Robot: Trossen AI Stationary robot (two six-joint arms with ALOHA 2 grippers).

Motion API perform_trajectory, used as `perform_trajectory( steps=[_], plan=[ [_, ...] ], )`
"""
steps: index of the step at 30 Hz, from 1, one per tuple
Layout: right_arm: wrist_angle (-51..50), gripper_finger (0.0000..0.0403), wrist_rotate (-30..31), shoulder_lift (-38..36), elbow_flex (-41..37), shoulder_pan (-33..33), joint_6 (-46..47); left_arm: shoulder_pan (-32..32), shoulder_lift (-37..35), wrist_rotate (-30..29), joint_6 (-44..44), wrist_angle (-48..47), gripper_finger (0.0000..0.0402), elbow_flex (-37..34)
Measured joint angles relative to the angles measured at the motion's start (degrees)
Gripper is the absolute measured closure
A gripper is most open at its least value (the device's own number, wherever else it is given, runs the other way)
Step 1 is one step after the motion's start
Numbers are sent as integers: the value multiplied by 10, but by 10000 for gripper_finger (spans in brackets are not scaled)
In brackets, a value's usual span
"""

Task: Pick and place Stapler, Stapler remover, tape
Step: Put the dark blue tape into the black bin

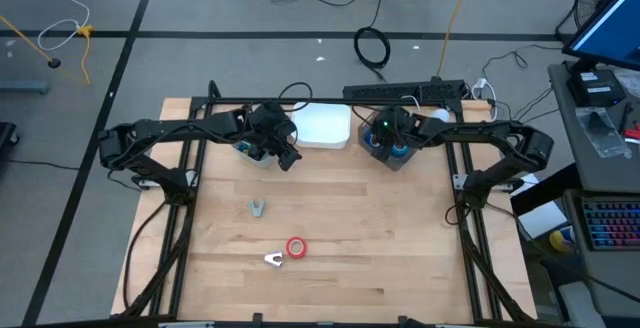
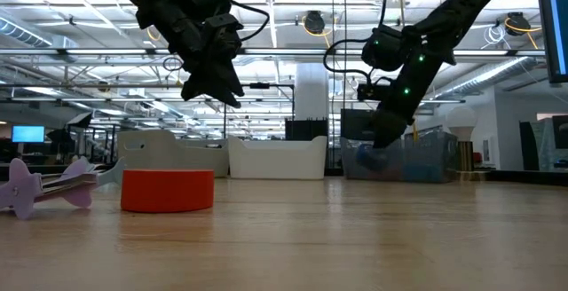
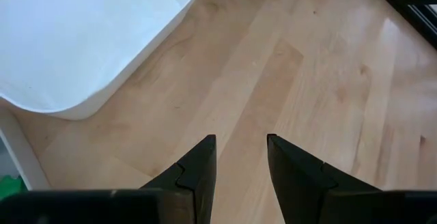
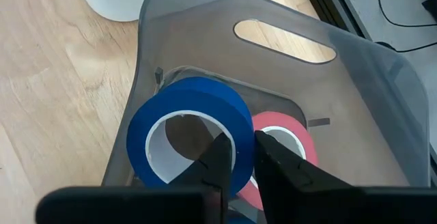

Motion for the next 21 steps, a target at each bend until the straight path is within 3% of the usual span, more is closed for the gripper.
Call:
perform_trajectory(
  steps=[21],
  plan=[
    [4, 294, 2, -10, -1, 0, -3, 0, 0, 0, 8, 0, 270, 0]
  ],
)
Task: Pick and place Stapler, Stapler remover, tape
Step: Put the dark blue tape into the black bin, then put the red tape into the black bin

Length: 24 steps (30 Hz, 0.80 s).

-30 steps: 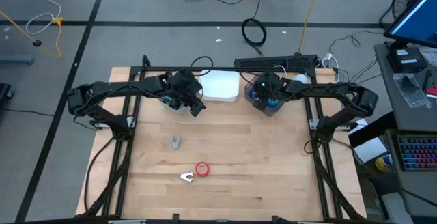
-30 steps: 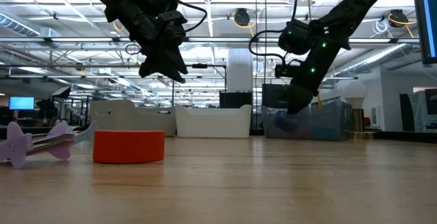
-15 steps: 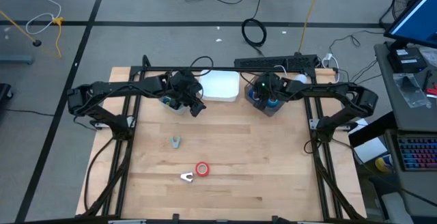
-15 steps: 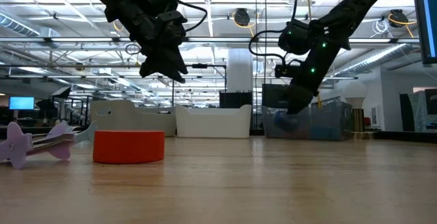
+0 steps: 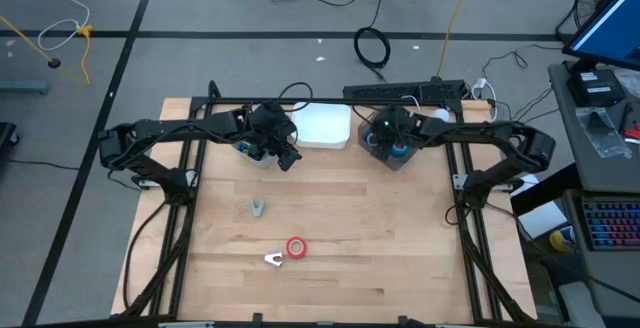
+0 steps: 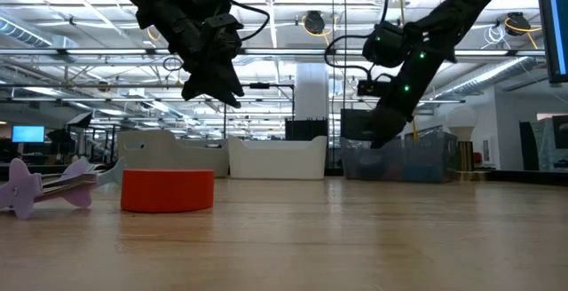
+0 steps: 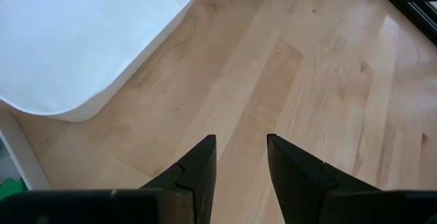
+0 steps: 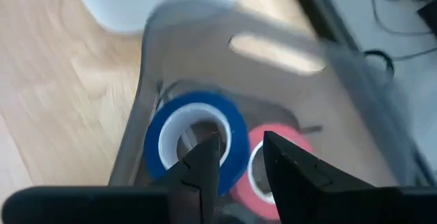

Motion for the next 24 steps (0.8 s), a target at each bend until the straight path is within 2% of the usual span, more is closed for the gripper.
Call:
perform_trajectory(
  steps=[6, 10, 14, 18, 24],
  plan=[
    [4, 299, 1, -61, 0, 1, 3, 0, 0, 0, 0, 4, 270, 0],
    [-5, 307, 0, -125, 0, 2, 44, 0, 0, 0, -25, 8, 270, 0],
    [-40, 313, 0, -193, 0, 2, 99, 0, 0, 0, -64, 4, 270, 0],
    [-101, 319, 0, -258, 0, 2, 139, -9, 0, 0, -68, -13, 270, 0],
    [-145, 325, -3, -353, -12, 2, 183, -56, 0, -9, -80, -10, 270, 0]
  ],
)
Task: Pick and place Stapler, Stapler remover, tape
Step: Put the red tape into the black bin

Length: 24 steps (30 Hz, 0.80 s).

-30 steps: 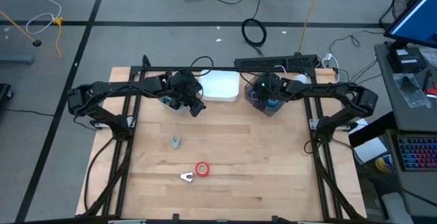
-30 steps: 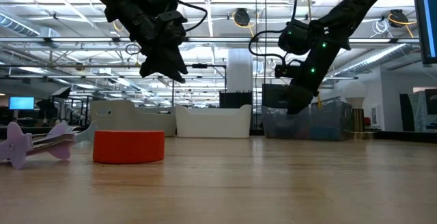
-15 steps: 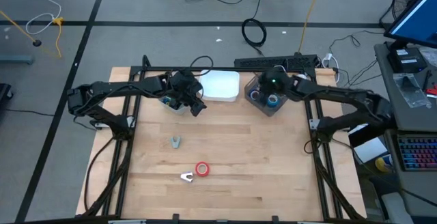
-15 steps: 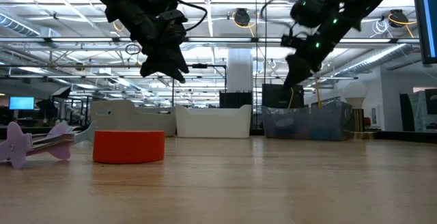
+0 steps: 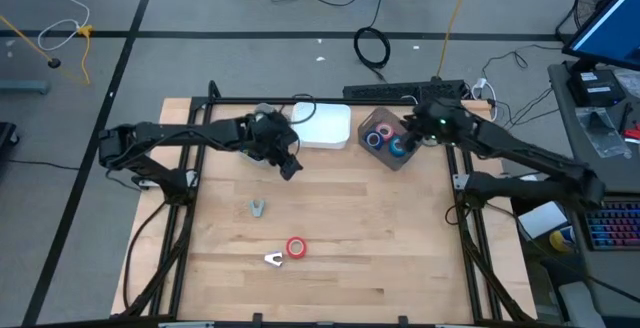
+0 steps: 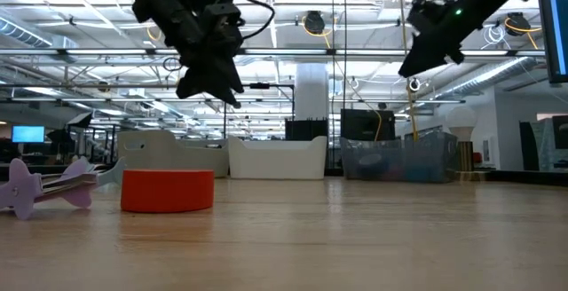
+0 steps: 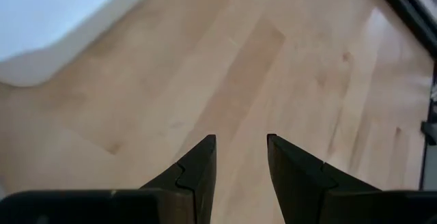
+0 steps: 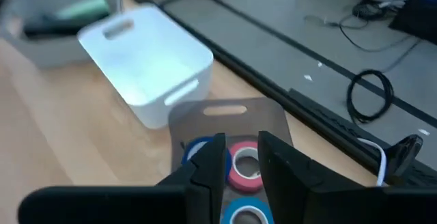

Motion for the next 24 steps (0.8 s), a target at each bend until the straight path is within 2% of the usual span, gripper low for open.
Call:
perform_trajectory(
  steps=[9, 14, 19, 24],
  plan=[
    [11, 325, -15, -142, -56, 31, 44, -91, 0, -73, -58, -2, 270, 0],
    [12, 325, -14, -200, -81, 48, 47, -138, 0, -89, -73, -2, 270, 0],
    [24, 326, -14, -248, -105, 59, 47, -187, 0, -137, -80, -2, 270, 0],
    [70, 325, -15, -296, -157, 68, 61, -218, 0, -149, -96, -3, 270, 0]
  ],
)
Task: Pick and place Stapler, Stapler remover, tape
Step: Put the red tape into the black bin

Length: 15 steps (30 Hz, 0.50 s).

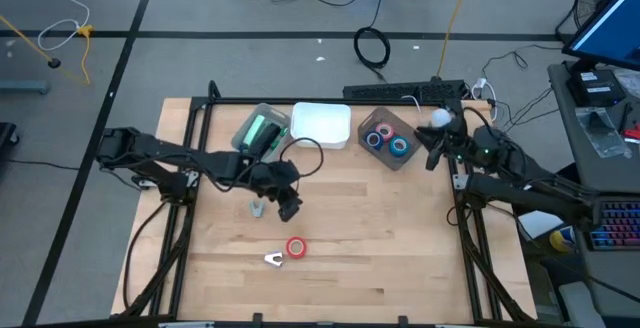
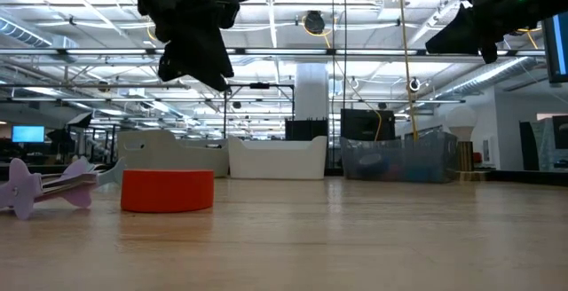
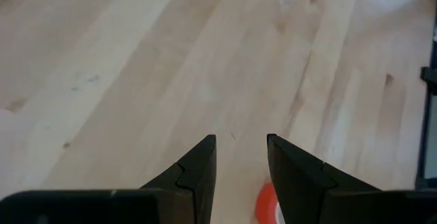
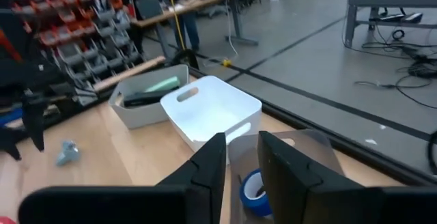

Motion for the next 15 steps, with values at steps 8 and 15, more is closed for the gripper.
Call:
perform_trajectory(
  steps=[8, 15],
  plan=[
    [87, 325, 0, -53, -94, 5, 28, -49, 5, -6, -10, -3, 270, 0],
    [158, 325, -17, -60, -143, 5, 28, -96, 51, 33, -9, -6, 270, 0]
  ],
)
